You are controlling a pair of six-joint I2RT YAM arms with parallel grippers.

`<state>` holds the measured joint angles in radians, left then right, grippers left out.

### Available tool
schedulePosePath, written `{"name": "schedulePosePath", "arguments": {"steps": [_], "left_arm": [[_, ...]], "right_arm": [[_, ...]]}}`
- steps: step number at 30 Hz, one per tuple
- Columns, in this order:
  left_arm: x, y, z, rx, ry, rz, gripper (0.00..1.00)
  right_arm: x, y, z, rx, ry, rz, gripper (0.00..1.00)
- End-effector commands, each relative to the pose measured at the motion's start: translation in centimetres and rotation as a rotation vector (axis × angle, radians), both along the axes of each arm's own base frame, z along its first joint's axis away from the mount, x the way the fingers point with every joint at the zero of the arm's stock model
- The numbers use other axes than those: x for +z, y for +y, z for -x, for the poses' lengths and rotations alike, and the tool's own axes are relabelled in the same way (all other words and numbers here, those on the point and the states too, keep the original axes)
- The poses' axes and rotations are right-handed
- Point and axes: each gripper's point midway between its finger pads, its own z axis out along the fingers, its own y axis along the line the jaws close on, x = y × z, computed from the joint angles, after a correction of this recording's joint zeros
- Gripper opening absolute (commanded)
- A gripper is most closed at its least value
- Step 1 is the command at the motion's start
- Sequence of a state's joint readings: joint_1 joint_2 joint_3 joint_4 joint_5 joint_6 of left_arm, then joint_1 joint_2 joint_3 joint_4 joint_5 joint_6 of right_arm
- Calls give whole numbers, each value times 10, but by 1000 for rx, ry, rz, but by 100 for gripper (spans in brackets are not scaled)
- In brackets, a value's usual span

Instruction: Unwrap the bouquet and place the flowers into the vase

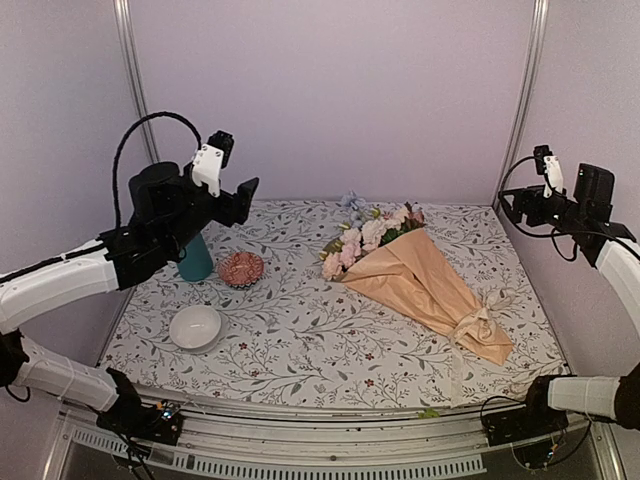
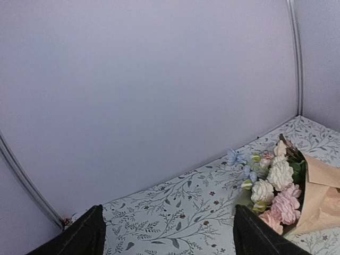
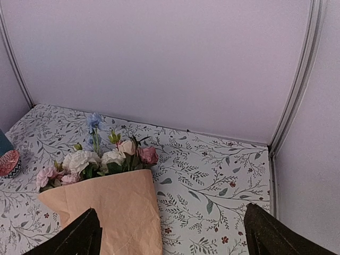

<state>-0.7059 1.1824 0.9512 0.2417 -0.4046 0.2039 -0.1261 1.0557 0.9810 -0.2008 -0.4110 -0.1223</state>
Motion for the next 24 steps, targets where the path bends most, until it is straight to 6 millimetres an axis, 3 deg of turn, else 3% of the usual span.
{"name": "schedulePosePath", "arguments": {"steps": [1,4,9,17,24], "left_arm": [[-9,-59,20,-167,87,10,84],[-28,-99,40,-299,188,34,79],[-69,-148,78,-458,378,99,69],[-145,-219,129,-616,665,131,62],[-216,-274,162,-665,832,83,64]], "right_arm": [[-21,9,13,78,43,53,96],[-35,18,18,171,87,105,98],[-70,18,13,237,221,170,98],[-157,12,28,359,542,233,82],[-206,9,41,390,714,199,72]]}}
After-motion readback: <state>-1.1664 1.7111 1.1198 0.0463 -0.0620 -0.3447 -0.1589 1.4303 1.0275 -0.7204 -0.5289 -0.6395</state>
